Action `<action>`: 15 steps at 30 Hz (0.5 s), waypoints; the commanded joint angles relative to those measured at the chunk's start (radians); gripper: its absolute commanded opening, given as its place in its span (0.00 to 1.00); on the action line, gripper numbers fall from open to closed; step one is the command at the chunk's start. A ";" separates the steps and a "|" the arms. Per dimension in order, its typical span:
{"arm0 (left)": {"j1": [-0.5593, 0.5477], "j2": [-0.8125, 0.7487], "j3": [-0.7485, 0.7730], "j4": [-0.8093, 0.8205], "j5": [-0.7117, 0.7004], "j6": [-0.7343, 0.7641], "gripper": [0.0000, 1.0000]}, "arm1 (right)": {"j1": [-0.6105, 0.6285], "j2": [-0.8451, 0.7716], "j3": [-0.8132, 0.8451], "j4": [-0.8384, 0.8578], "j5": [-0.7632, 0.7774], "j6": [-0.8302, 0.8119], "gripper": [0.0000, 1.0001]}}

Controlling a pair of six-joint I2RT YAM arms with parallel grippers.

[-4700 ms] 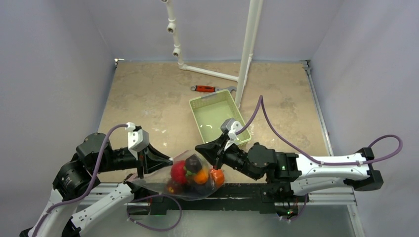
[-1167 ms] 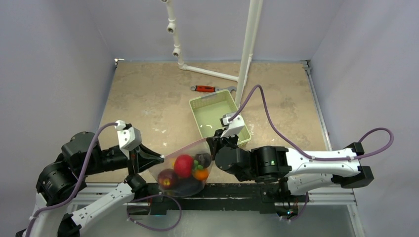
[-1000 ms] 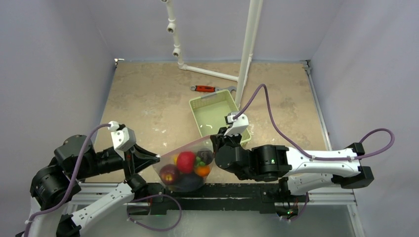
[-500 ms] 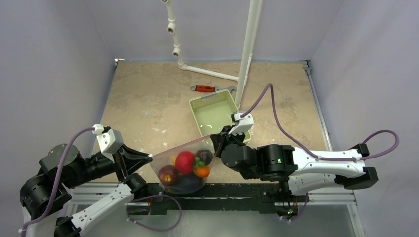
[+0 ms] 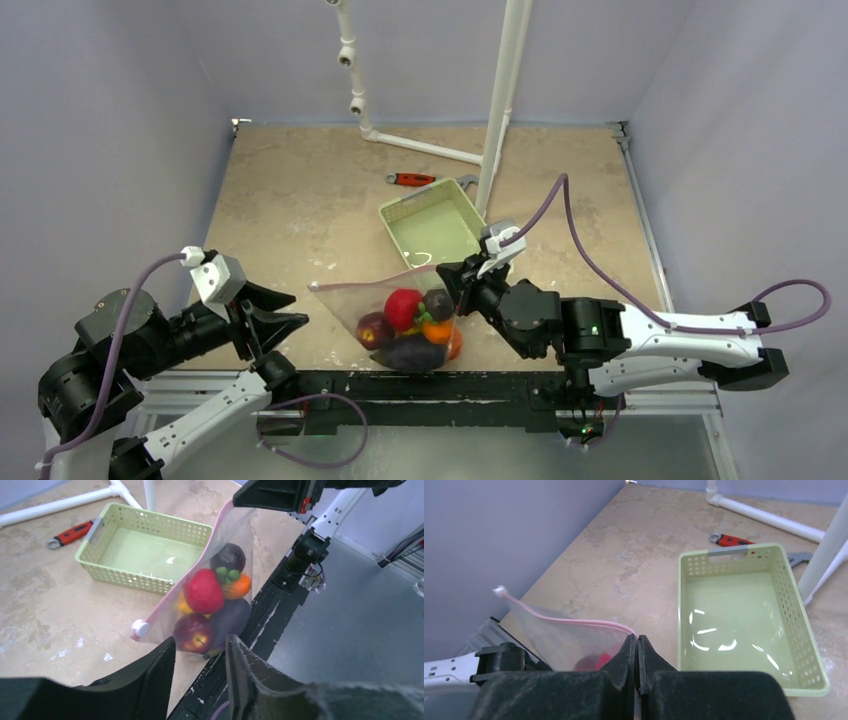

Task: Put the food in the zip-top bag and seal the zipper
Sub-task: Zip the zipper food storage bag at the center of the board, then place the zipper food storage bag at the center of the board.

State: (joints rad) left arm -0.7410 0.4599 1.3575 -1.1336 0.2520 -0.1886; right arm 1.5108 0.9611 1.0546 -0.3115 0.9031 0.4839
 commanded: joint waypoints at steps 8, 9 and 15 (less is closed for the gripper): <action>-0.003 0.094 0.042 0.118 -0.046 0.076 0.56 | -0.003 -0.004 -0.040 0.198 -0.158 -0.220 0.00; -0.002 0.104 0.036 0.136 -0.023 0.084 0.58 | -0.003 -0.009 -0.041 0.202 -0.166 -0.224 0.00; -0.002 0.175 -0.012 0.227 0.117 0.152 0.64 | -0.001 -0.037 -0.050 0.217 -0.217 -0.238 0.00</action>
State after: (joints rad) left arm -0.7410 0.5785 1.3758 -1.0100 0.2699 -0.1028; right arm 1.5089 0.9588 1.0092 -0.1600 0.7406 0.2840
